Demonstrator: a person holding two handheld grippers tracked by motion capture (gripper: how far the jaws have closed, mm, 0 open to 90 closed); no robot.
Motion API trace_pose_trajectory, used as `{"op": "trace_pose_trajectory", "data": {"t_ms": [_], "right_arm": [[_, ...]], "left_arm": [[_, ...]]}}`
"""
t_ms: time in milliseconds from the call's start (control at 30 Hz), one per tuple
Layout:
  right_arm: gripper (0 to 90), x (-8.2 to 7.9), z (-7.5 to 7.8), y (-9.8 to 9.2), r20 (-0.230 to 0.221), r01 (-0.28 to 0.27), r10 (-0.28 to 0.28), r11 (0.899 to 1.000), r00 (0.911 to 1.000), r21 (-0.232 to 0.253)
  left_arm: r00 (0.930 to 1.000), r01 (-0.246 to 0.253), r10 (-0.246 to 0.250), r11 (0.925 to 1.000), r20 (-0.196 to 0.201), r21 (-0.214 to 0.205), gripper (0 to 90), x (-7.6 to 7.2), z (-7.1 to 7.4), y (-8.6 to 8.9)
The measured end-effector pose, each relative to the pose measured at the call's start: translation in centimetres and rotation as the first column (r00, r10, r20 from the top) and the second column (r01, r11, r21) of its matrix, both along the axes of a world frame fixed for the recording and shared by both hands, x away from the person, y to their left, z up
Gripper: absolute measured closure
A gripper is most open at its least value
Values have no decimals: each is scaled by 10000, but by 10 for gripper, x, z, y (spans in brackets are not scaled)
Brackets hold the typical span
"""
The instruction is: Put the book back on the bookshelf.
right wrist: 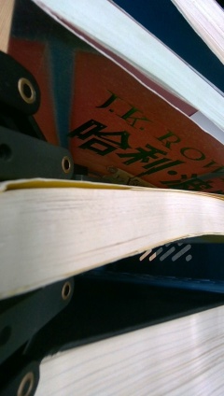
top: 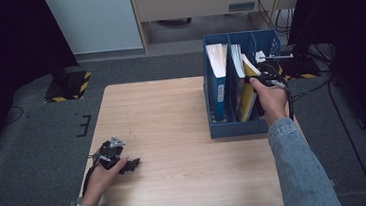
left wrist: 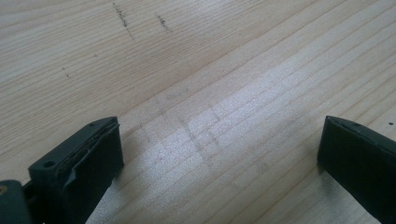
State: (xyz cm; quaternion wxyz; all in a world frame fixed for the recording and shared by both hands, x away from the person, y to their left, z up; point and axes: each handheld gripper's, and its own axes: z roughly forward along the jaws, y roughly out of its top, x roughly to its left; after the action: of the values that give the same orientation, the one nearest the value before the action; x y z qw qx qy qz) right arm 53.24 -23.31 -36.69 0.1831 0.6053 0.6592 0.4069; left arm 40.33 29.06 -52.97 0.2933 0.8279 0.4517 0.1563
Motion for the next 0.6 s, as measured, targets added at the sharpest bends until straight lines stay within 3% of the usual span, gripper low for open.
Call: {"op": "trace_pose_trajectory", "data": {"t_ms": [200, 333, 600], "right_arm": [[704, -2, 4, -3, -141, -41, 41, 10000, 9999, 43], [713, -3, 10, -4, -192, -190, 184, 9994, 9996, -299], [694, -4, 13, -6, -614, -299, 305, 9995, 9976, 109]], "left_arm": [[10000, -10, 10, 10000, 0, 5, 0, 0, 0, 0], [10000, 18, -18, 10000, 9, 26, 0, 0, 0, 0], [10000, 9, -9, 10000, 13, 25, 0, 0, 0, 0]]}}
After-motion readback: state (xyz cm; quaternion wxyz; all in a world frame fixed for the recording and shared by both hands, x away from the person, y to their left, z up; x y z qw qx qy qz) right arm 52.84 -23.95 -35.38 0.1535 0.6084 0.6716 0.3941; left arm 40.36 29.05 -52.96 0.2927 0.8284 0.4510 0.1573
